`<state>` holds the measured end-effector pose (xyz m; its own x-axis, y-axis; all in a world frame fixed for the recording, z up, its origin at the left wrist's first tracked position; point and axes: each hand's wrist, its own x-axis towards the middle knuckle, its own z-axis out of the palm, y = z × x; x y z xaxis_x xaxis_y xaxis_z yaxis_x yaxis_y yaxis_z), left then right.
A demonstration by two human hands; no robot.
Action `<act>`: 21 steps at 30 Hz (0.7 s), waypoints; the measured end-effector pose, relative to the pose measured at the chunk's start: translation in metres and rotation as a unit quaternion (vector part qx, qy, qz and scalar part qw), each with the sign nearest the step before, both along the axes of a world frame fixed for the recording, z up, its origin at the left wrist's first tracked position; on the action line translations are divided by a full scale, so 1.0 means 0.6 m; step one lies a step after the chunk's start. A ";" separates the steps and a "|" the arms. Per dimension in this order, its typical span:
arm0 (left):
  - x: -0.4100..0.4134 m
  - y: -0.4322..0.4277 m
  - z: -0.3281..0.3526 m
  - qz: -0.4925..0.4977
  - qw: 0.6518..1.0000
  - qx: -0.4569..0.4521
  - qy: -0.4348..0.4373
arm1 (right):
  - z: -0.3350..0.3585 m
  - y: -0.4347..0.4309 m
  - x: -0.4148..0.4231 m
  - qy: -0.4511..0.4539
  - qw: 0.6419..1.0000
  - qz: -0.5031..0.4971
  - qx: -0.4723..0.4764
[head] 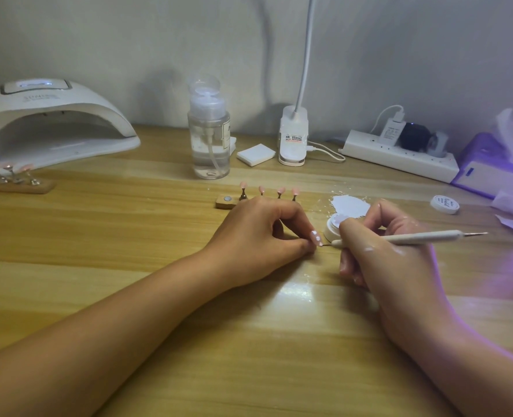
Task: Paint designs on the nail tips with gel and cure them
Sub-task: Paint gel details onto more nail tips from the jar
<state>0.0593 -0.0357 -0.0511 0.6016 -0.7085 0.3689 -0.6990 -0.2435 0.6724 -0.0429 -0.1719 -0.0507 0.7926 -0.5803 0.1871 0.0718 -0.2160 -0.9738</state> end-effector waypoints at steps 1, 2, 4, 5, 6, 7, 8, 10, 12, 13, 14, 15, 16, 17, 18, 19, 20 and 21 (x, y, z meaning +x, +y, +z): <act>0.000 0.000 0.000 -0.001 1.000 0.000 0.002 | 0.000 -0.001 0.000 -0.002 1.000 -0.004 0.003; 0.000 -0.001 0.000 -0.001 1.000 -0.001 0.004 | 0.000 -0.001 0.000 -0.004 1.000 -0.008 0.009; 0.000 0.000 0.000 -0.003 1.000 -0.002 0.006 | 0.000 0.000 0.002 -0.003 1.000 -0.009 0.016; 0.000 0.000 0.000 -0.005 1.000 -0.002 0.007 | 0.001 0.001 0.002 -0.002 1.000 -0.007 0.015; 0.000 0.000 0.000 -0.006 1.000 -0.002 0.008 | 0.001 0.002 0.002 -0.001 1.000 -0.006 0.013; 0.000 0.000 0.000 -0.008 1.000 -0.003 0.008 | 0.001 0.002 0.002 -0.001 1.000 -0.005 0.012; 0.000 0.001 0.000 -0.008 1.000 -0.004 0.007 | 0.000 0.002 0.002 -0.001 1.000 -0.005 0.011; 0.000 0.001 0.000 -0.009 1.000 -0.005 0.006 | -0.001 0.001 0.001 -0.001 1.000 -0.003 0.008; 0.000 0.000 0.000 -0.009 1.000 -0.005 0.006 | -0.001 0.001 0.001 -0.002 1.000 -0.002 0.006; 0.000 0.000 0.000 -0.009 1.000 -0.005 0.005 | 0.000 0.001 0.001 -0.005 1.000 -0.003 0.010; 0.000 0.000 -0.001 -0.009 1.000 -0.006 0.005 | 0.001 0.001 0.001 -0.012 1.000 -0.004 0.019; 0.001 0.000 -0.001 -0.010 1.000 -0.006 0.004 | 0.002 0.002 0.001 -0.022 0.999 -0.004 0.033; 0.001 0.000 -0.001 -0.011 1.000 -0.006 0.003 | 0.003 0.003 0.001 -0.031 0.999 -0.003 0.045; 0.001 0.000 -0.001 -0.013 1.000 -0.007 0.003 | 0.005 0.003 0.001 -0.036 0.998 0.000 0.052; 0.001 0.000 -0.001 -0.015 1.000 -0.007 0.002 | 0.005 0.004 0.001 -0.036 0.998 0.003 0.051; 0.001 0.000 -0.001 -0.017 1.000 -0.008 0.003 | 0.005 0.004 0.001 -0.033 0.998 0.005 0.044; 0.001 0.000 -0.002 -0.018 1.000 -0.007 0.004 | 0.005 0.004 0.001 -0.032 0.999 0.006 0.036; 0.002 0.000 -0.002 -0.019 1.000 -0.006 0.004 | 0.004 0.003 0.001 -0.032 0.999 0.004 0.031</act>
